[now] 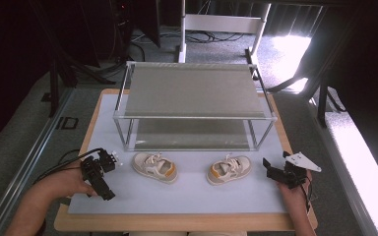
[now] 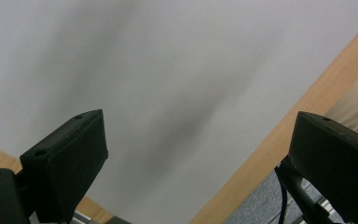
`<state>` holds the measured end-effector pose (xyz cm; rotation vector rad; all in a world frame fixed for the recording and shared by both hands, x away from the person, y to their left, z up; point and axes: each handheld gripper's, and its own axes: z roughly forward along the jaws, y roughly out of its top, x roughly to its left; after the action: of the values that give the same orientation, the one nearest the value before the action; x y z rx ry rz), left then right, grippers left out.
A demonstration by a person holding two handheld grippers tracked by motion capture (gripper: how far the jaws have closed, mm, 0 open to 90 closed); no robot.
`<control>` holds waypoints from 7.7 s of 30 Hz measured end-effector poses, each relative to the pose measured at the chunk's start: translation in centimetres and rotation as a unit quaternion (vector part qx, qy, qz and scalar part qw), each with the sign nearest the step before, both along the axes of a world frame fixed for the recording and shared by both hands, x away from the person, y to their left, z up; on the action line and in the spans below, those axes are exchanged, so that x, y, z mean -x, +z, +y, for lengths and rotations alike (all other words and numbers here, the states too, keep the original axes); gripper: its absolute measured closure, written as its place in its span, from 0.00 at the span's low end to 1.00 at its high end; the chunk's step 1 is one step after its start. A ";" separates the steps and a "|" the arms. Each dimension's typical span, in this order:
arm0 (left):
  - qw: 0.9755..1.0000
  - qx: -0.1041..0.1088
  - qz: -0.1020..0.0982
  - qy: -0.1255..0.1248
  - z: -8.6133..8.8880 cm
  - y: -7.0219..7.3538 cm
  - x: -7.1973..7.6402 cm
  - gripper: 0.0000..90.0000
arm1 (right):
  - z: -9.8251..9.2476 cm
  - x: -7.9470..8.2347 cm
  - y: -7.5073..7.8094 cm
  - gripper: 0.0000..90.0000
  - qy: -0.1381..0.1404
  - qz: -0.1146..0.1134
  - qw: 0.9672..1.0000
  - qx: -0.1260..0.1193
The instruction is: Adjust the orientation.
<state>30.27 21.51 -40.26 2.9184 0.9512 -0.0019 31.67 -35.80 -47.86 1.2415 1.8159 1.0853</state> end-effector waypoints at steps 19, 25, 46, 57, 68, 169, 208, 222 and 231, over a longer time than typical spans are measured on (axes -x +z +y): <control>0.995 0.045 -0.015 -0.088 -7.9 2.7 -0.7 0.06 | 0.0 0.0 0.0 0.16 0.001 0.000 1.000 0.000; 0.992 0.053 -0.024 -0.115 -10.0 3.7 -0.8 0.06 | 0.0 0.0 0.0 0.16 0.001 0.000 1.000 0.000; 0.986 0.062 -0.007 -0.157 -15.7 3.5 -2.3 0.06 | 0.0 -0.1 0.0 0.16 0.005 0.003 1.000 0.001; 0.990 0.028 -0.001 -0.137 -17.2 1.2 -3.6 0.26 | 0.0 0.0 0.0 0.16 0.007 0.002 1.000 -0.001; 0.996 0.019 0.003 -0.089 -17.5 -0.3 -5.4 0.44 | 0.1 0.0 0.0 0.17 0.007 0.002 1.000 0.003; 0.962 -0.010 0.022 -0.272 -18.0 -1.0 -1.8 0.61 | 7.0 -1.0 9.7 0.31 0.172 0.319 0.928 0.086; 0.962 -0.007 0.042 -0.269 -18.2 -1.7 -2.2 0.61 | 21.0 -3.8 6.5 0.80 0.269 0.446 0.838 0.163; 0.962 -0.005 0.042 -0.269 -18.2 -1.6 -2.3 0.61 | 20.8 -3.4 6.3 0.87 0.373 0.434 0.784 0.241; 0.963 -0.003 0.045 -0.266 -18.1 -1.6 -2.3 0.61 | 19.9 -1.7 7.3 0.88 0.493 0.360 0.741 0.281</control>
<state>32.57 3.37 -41.87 3.0989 0.1465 -0.1620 33.40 -15.94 -40.55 0.2132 3.2601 0.3528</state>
